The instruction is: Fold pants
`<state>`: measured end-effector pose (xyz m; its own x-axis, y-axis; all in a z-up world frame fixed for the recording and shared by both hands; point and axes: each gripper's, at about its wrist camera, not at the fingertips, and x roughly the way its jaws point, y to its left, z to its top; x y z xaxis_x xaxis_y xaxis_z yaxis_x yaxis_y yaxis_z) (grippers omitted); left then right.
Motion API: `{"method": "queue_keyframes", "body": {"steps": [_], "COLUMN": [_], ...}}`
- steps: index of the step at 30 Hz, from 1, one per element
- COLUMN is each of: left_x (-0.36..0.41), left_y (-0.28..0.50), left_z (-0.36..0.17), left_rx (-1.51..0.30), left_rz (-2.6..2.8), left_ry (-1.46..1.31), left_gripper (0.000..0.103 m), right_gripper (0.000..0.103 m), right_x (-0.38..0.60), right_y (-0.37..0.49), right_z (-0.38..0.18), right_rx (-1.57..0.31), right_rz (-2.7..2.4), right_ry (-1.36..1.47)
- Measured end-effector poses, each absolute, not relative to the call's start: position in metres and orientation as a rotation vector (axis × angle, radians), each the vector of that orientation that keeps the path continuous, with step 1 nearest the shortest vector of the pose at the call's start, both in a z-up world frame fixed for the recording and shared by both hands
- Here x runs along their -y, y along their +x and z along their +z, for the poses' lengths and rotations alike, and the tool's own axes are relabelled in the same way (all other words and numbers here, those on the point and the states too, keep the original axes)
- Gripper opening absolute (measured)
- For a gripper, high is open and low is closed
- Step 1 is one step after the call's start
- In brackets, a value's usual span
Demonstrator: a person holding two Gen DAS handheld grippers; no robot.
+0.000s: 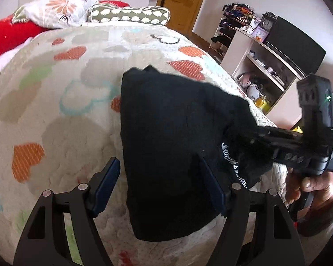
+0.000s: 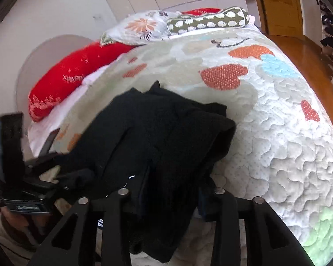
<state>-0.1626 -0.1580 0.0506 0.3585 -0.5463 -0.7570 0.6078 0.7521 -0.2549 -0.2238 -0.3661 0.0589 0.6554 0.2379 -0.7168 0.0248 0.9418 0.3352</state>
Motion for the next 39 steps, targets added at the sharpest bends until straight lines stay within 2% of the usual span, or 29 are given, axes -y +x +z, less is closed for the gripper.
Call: {"method": "queue_keyframes", "body": {"steps": [2,9,19,25,28,29,35,39], "left_x": [0.154,0.15,0.158,0.16,0.16,0.16,0.151,0.151], "left_y": [-0.164,-0.167,-0.167,-0.156,-0.153,-0.154,-0.159,-0.154], "left_z": [0.055,0.059,0.046,0.039,0.039,0.041,0.062,0.066], "left_rx": [-0.935,-0.896,-0.921,-0.95,-0.97,-0.969,-0.897,-0.89], "left_rz": [-0.748,-0.723,-0.745,-0.741,-0.743,-0.744,-0.718,-0.7], "left_ry": [0.076,0.096,0.08,0.041,0.023,0.027,0.065,0.062], "left_gripper": [0.074,0.074,0.079,0.087,0.088,0.087,0.087,0.087], "right_gripper": [0.054,0.054,0.05,0.05,0.05,0.054,0.054,0.055], "right_x": [0.372,0.356,0.291,0.306,0.314,0.319,0.345,0.347], "right_y": [-0.225,-0.181,-0.094,-0.07,-0.073,-0.078,-0.137,-0.168], "right_z": [0.076,0.114,0.056,0.037,0.045,0.052,0.094,0.095], "right_rx": [-0.812,-0.748,-0.935,-0.958,-0.943,-0.927,-0.842,-0.851], "right_rz": [0.073,0.108,0.148,0.136,0.144,0.131,0.062,0.026], "right_ry": [0.306,0.199,-0.015,0.061,0.096,0.11,0.108,0.066]}}
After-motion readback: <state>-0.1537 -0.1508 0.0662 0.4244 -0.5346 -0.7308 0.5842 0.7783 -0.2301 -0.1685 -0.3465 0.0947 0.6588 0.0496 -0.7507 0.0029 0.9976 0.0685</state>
